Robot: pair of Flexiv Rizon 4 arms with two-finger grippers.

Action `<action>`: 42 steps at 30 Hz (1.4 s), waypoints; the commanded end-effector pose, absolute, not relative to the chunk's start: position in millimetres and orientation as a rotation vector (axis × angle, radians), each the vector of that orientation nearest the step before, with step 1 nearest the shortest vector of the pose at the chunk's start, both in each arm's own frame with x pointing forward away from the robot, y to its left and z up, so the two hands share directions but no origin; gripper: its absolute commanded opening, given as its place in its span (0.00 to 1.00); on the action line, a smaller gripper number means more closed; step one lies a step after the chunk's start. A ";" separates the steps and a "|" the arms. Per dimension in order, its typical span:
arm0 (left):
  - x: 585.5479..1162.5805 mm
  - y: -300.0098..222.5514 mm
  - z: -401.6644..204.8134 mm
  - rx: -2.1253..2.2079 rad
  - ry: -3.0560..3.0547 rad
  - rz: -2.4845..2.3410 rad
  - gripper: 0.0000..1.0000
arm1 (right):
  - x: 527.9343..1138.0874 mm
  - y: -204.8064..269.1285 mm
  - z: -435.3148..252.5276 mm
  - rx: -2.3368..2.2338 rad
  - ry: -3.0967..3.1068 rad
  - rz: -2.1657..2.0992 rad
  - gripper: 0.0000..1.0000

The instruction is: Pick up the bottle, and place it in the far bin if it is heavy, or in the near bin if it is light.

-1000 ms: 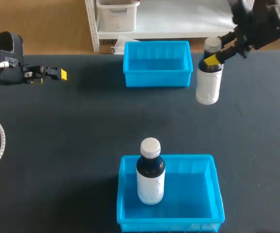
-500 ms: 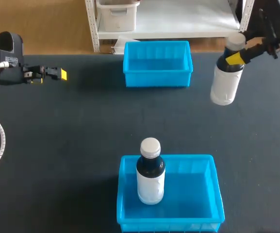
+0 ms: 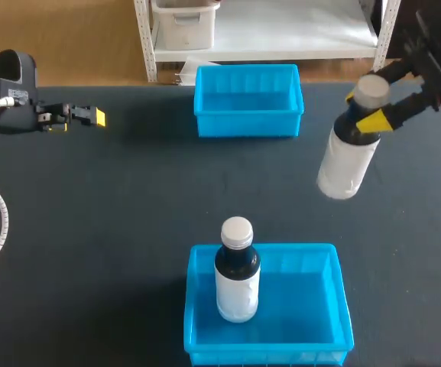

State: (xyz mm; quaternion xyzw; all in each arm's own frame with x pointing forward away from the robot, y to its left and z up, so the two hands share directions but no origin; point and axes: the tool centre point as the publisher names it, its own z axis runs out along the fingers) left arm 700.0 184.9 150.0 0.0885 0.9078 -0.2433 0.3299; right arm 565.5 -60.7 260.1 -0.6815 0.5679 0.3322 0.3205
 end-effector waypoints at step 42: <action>700.0 185.0 150.0 0.231 2.374 -0.636 1.00 | 449.3 15.1 176.3 -2.175 1.135 1.200 0.00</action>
